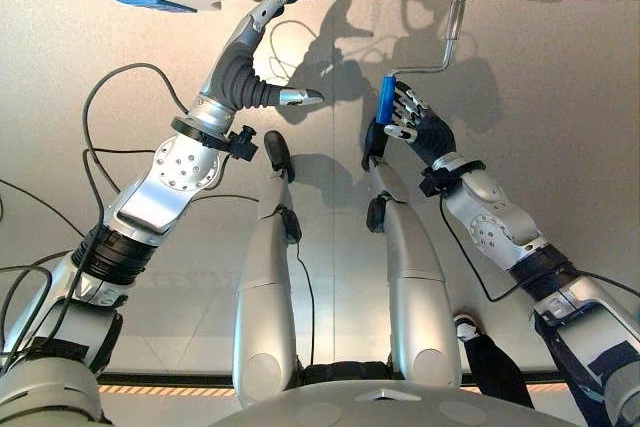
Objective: Raise the hospital bed
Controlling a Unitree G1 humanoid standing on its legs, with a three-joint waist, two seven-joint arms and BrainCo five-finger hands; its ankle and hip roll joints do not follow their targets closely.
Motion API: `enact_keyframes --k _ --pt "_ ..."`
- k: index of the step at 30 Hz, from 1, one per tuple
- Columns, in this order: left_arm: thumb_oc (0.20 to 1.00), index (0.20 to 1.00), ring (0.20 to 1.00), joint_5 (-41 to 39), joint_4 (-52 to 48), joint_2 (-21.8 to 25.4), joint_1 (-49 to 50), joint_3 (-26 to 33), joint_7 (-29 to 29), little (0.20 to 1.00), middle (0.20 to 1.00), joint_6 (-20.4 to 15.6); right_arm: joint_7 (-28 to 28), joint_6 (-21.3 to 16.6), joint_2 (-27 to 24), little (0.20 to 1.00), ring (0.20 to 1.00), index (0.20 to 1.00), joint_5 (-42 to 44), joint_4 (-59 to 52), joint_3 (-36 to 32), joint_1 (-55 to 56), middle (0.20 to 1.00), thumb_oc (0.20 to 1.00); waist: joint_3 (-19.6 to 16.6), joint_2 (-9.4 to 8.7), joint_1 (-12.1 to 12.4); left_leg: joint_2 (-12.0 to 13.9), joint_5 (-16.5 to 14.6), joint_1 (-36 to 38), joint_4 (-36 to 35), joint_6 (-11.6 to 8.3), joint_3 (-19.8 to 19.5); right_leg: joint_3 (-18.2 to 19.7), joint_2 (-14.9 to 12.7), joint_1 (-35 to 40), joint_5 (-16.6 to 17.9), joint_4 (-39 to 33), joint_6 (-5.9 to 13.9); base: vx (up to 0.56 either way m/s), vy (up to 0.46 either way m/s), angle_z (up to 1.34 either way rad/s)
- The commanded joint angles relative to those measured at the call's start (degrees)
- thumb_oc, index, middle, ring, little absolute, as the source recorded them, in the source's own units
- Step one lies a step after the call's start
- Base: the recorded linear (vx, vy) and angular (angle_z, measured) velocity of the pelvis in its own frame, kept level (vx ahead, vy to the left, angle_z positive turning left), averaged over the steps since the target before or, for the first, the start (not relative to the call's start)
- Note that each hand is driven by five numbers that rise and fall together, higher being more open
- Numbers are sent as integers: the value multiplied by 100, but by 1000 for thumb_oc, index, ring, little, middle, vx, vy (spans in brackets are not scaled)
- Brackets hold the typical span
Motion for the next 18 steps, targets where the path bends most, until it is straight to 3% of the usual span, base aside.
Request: enact_keyframes --k 1,9,18 --pt "1000 1000 1000 77 -914 85 5 17 58 1000 1000 -304 348 -45 188 1000 1000 1000 114 -470 436 -283 1000 1000 -158 11 104 142 -239 -209 258 -310 41 181 -331 154 60 -323 913 0 0 0" --pt "1000 1000 1000 155 -952 5 62 33 132 1000 1000 -276 394 -35 230 1000 1000 1000 264 -503 524 -445 1000 1000 -158 43 165 137 -223 -207 221 -298 21 169 -337 151 49 -323 915 0 0 0" --pt "1000 1000 1000 120 -908 -364 -140 -39 280 1000 1000 -289 241 29 845 1000 1000 1000 332 610 754 -1198 1000 1000 -158 94 261 145 -237 -236 237 -289 -11 153 -326 117 8 -265 884 0 0 0"
